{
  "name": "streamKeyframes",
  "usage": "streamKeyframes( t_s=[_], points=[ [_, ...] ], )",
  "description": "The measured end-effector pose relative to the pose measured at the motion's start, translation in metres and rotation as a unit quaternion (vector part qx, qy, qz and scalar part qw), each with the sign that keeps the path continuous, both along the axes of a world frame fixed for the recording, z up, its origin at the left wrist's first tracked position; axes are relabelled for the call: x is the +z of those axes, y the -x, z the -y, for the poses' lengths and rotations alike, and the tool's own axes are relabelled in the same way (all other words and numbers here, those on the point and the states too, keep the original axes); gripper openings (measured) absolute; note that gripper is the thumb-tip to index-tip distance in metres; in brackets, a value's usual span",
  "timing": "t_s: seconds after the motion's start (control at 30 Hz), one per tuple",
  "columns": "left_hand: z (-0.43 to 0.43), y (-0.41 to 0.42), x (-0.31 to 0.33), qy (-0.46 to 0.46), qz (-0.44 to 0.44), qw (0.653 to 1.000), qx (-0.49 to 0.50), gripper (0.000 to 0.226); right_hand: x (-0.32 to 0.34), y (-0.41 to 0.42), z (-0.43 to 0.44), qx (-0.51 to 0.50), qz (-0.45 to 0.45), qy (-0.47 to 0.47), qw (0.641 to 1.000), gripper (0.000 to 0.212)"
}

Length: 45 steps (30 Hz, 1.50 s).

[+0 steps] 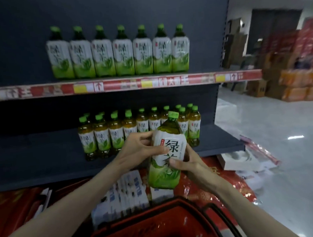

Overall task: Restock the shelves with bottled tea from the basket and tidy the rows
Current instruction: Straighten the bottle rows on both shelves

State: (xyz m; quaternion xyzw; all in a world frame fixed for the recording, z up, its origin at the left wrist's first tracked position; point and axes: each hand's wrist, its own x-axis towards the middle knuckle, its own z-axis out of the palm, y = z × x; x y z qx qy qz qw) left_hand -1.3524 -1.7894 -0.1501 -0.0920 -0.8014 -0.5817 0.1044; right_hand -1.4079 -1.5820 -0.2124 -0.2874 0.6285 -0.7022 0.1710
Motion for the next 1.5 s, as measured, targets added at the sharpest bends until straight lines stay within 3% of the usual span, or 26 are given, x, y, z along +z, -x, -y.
streamKeyframes(
  t_s=[0.1,0.23,0.3,0.47,0.73,0.97,1.1,1.5],
  points=[
    [-0.006,-0.004,0.041,-0.041,-0.040,0.998,0.004,0.038,0.041,-0.001,0.003,-0.029,-0.039,0.026,0.998,0.077],
    [-0.012,-0.009,0.079,-0.101,-0.097,0.990,0.023,0.037,0.094,-0.002,0.008,-0.080,-0.073,0.027,0.994,0.100],
    [-0.015,-0.010,0.092,-0.140,-0.117,0.983,0.031,0.040,0.117,-0.003,0.010,-0.081,-0.089,0.025,0.992,0.100],
    [-0.025,-0.005,0.107,-0.224,-0.153,0.961,0.062,0.053,0.165,-0.004,0.016,-0.077,-0.097,0.071,0.990,0.063],
    [-0.031,0.010,0.096,-0.123,-0.134,0.983,0.002,0.066,0.178,0.009,0.012,-0.107,-0.068,0.151,0.980,0.052],
    [-0.038,0.039,0.107,-0.067,-0.147,0.987,0.001,0.047,0.183,0.032,-0.001,-0.123,-0.102,0.142,0.977,0.051],
    [-0.043,0.066,0.130,-0.024,-0.162,0.986,-0.026,0.063,0.201,0.055,-0.014,-0.110,-0.126,0.128,0.978,0.046],
    [-0.072,0.195,0.212,0.042,-0.197,0.979,-0.021,0.076,0.279,0.162,-0.043,-0.162,-0.157,0.114,0.968,0.026]
  ],
)
